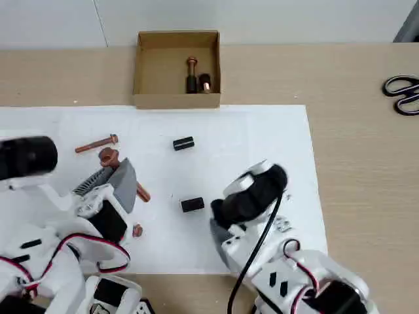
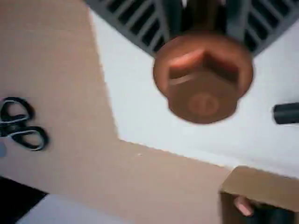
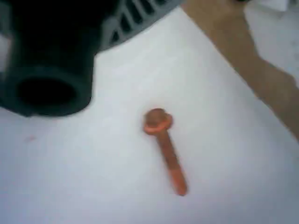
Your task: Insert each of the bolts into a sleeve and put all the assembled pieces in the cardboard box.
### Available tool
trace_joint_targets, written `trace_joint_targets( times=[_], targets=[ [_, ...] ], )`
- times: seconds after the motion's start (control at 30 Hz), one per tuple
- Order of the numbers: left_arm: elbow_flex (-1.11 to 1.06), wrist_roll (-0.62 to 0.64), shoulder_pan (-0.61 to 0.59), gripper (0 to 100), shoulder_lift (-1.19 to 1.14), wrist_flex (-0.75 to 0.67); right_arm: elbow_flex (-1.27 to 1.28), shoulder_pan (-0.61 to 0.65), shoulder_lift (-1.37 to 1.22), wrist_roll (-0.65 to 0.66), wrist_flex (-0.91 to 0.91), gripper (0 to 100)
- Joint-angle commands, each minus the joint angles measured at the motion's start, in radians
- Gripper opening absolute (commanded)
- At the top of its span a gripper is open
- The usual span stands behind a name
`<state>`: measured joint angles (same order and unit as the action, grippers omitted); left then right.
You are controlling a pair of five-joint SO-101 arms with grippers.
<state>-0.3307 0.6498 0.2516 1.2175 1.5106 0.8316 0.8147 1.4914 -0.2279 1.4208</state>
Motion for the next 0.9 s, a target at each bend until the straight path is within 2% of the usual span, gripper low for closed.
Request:
trace_joint_targets(
  times=[0.0,0.27,0.37,0.63,0.87],
  targets=[
    [-0.097,0.006,0.046,1,0.077,-0.089,0.028,0.065,0.021,-0.008,-0.061,0.2],
    [-0.245,0.008,0.153,1,0.195,-0.135,0.109,0.166,0.065,-0.005,-0.077,0.2],
    [-0.259,0.008,0.184,1,0.218,-0.133,0.135,0.193,0.093,0.043,-0.077,0.2],
    [-0.262,0.009,0.262,1,0.224,-0.132,0.137,0.193,0.099,0.058,-0.107,0.2],
    [-0.3,0.009,0.302,1,0.222,-0.135,0.16,0.193,0.097,0.137,-0.186,0.2]
  ],
)
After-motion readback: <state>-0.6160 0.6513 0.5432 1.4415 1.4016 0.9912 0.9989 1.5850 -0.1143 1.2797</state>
